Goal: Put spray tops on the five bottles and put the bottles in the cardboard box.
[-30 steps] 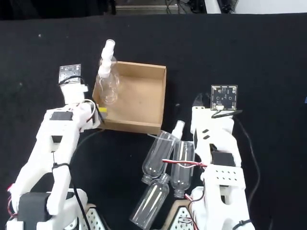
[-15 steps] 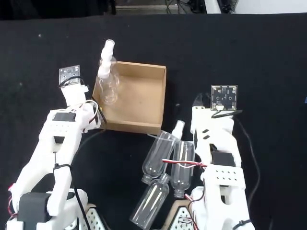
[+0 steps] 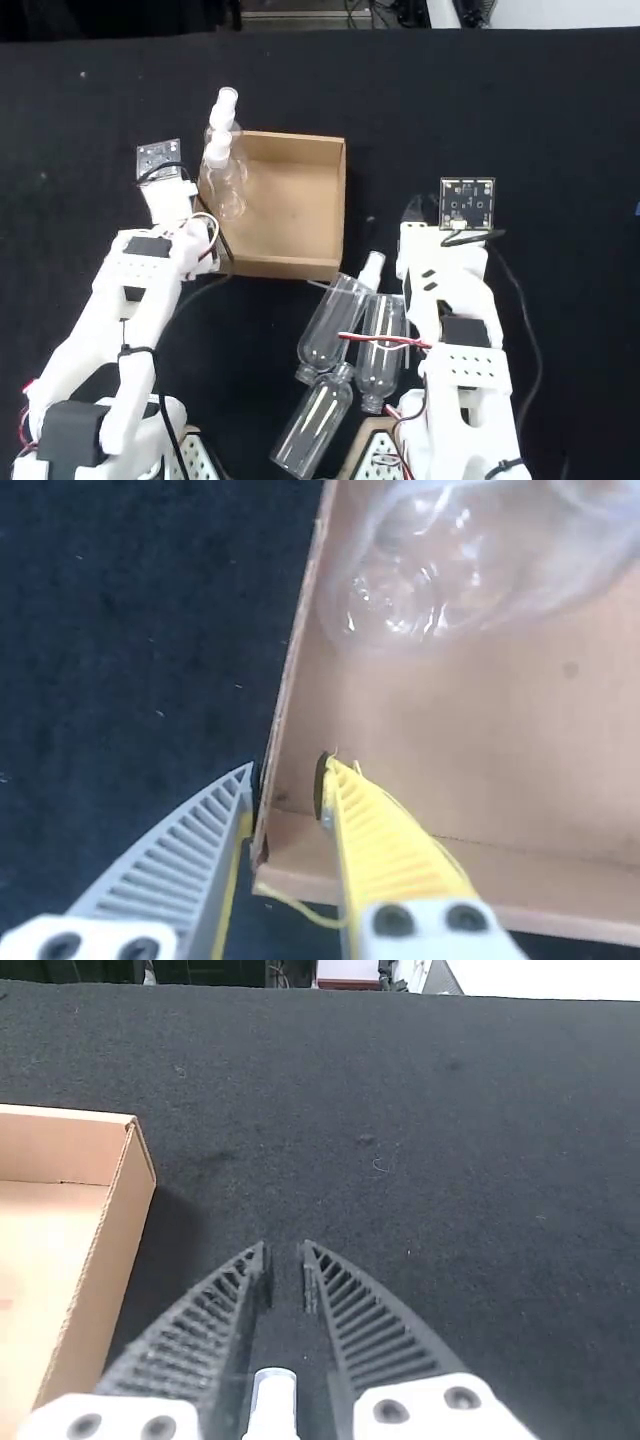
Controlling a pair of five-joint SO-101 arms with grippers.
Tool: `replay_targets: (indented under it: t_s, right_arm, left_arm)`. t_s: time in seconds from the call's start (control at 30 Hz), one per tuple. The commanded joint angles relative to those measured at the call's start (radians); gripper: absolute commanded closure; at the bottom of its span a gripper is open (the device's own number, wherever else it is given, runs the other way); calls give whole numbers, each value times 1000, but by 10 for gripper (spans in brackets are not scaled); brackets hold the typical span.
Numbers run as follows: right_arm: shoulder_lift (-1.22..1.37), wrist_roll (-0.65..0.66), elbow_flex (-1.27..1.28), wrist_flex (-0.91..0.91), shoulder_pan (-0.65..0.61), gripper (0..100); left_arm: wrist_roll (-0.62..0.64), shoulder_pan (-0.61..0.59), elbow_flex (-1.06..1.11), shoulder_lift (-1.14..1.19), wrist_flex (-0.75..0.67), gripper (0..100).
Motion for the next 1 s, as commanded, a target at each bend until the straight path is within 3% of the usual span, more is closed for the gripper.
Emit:
replay_targets:
  t_s: [0.0, 0.17, 0.7, 0.97]
  right_arm:
    - [-12, 6, -12, -29, 21, 955]
    - [-12, 6, -12, -29, 21, 955]
    - [-12, 6, -12, -29, 21, 955]
    - [-12, 6, -12, -29, 20, 955]
  left_arm:
    - [66, 58, 2, -34, -5, 902]
    - [121, 62, 13, -38, 21, 902]
    - [110, 64, 7, -44, 21, 894]
    - [43, 51, 4, -46, 21, 710]
